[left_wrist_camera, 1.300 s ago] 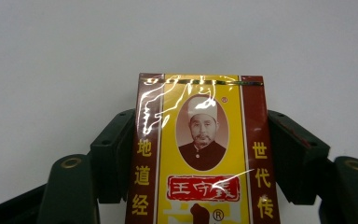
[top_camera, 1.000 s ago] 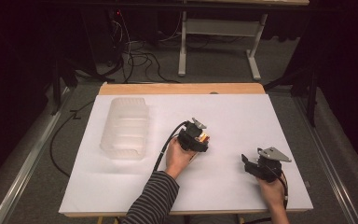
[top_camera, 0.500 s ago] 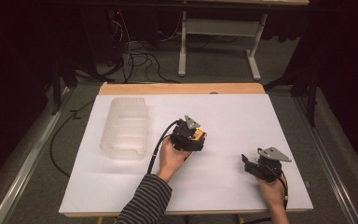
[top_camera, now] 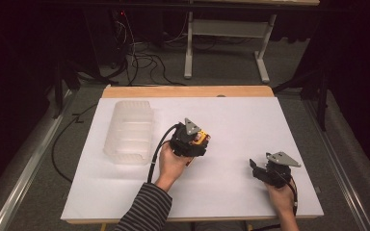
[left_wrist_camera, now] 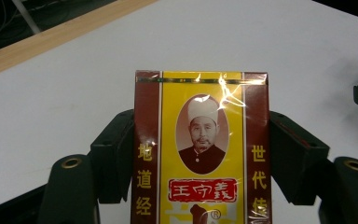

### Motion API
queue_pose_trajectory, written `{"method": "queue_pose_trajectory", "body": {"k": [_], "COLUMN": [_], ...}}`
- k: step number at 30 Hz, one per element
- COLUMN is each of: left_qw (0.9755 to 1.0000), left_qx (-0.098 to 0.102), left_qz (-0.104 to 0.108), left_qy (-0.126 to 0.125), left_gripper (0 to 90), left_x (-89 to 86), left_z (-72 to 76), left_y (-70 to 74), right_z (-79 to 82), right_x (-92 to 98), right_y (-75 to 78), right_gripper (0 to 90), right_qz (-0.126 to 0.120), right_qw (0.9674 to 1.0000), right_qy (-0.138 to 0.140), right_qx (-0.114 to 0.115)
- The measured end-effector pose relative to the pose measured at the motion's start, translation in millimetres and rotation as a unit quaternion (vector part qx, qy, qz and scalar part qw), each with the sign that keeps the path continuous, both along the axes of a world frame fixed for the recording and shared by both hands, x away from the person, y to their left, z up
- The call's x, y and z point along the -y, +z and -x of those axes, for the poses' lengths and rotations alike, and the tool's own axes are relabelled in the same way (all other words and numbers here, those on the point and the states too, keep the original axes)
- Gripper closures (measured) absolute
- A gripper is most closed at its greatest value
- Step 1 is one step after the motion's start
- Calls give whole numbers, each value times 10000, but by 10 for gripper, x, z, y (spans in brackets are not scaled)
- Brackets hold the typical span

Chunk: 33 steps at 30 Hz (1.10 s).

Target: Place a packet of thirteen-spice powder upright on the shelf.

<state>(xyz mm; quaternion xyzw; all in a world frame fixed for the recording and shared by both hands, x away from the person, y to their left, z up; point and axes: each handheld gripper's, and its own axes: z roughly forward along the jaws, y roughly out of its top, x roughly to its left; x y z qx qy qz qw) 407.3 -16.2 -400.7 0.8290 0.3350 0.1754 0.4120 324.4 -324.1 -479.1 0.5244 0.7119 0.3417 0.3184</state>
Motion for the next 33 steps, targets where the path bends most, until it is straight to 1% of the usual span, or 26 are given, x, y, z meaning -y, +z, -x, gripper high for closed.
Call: {"method": "queue_pose_trajectory", "body": {"k": [4, 5, 6, 7, 13, 16, 19, 20, 26, 31, 33], "left_qw": [10000, 9992, 9993, 10000, 9998, 9997, 9995, 9995, 9992, 9986, 9983], "left_qx": [22, 31, 24, 40, 80, 59, 138, 134, 160, 210, 237], "left_qz": [21, 358, 320, 62, 105, 139, 87, 82, 126, 254, 273], "left_qy": [27, 199, 187, 67, 129, 194, 277, 277, 340, 425, 463], "left_gripper": [328, 328, 327, 328, 328, 327, 327, 327, 328, 328, 328], "left_x": [-40, -2, -17, -66, -142, -195, -235, -250, -331, -436, -489], "left_z": [1, 14, 15, 6, 22, 26, 39, 42, 56, 79, 83], "left_y": [21, -3, 5, 30, 56, 71, 88, 94, 127, 179, 195], "right_z": [-1, 0, 1, 0, -1, 1, -1, 0, 2, 1, 0], "right_x": [2, 4, 3, 3, 5, 4, 3, 2, 5, 2, -1], "right_y": [0, 0, 0, 0, -1, 0, 0, 0, 0, 0, 0], "right_gripper": [308, 308, 308, 308, 308, 308, 308, 309, 308, 308, 308], "right_qz": [-2, 16, 17, 12, 1, 4, 11, 21, 3, 18, 4], "right_qw": [10000, 10000, 10000, 10000, 10000, 10000, 10000, 10000, 10000, 10000, 10000], "right_qy": [-10, 2, 0, -1, 3, -2, 5, 11, -5, 10, -3], "right_qx": [1, 1, 3, -2, 8, 15, -6, -1, 7, -2, 9]}}
